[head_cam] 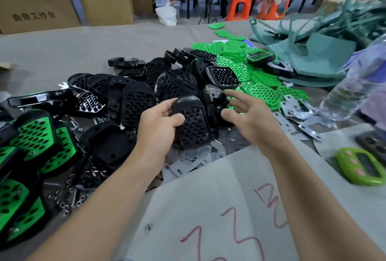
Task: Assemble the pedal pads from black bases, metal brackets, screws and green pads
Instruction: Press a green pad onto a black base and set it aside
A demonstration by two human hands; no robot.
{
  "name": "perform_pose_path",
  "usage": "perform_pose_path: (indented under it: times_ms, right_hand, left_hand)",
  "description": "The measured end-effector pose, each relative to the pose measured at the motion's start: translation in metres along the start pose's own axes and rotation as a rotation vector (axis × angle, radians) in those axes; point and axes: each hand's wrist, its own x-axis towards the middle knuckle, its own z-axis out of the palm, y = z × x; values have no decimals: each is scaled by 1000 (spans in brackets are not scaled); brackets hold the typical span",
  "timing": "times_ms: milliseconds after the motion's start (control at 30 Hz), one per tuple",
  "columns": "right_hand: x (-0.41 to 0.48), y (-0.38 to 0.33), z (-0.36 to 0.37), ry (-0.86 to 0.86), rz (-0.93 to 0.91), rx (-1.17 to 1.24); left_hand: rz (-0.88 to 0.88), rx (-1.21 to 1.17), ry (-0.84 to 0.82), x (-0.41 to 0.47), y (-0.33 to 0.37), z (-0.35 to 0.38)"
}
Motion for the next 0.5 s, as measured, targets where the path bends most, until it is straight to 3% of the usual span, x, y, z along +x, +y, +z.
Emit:
perform_pose_path:
  times_ms: [67,133,233,400,500]
  right_hand:
    - [3,4,-7,149,-2,66]
    - [11,11,-16,255,22,-182]
    - [15,18,-12,25,88,-622]
    - [18,20,-9,88,26,-571]
    - [21,25,-7,-67,71,-684]
  left_hand:
    - [23,0,22,0,0,-1]
    - [47,29,27,-1,-2,1]
    - [58,58,47,0,-2,3]
    - [27,18,20,-1,-2,0]
    - [6,-46,-10,-4,0,0]
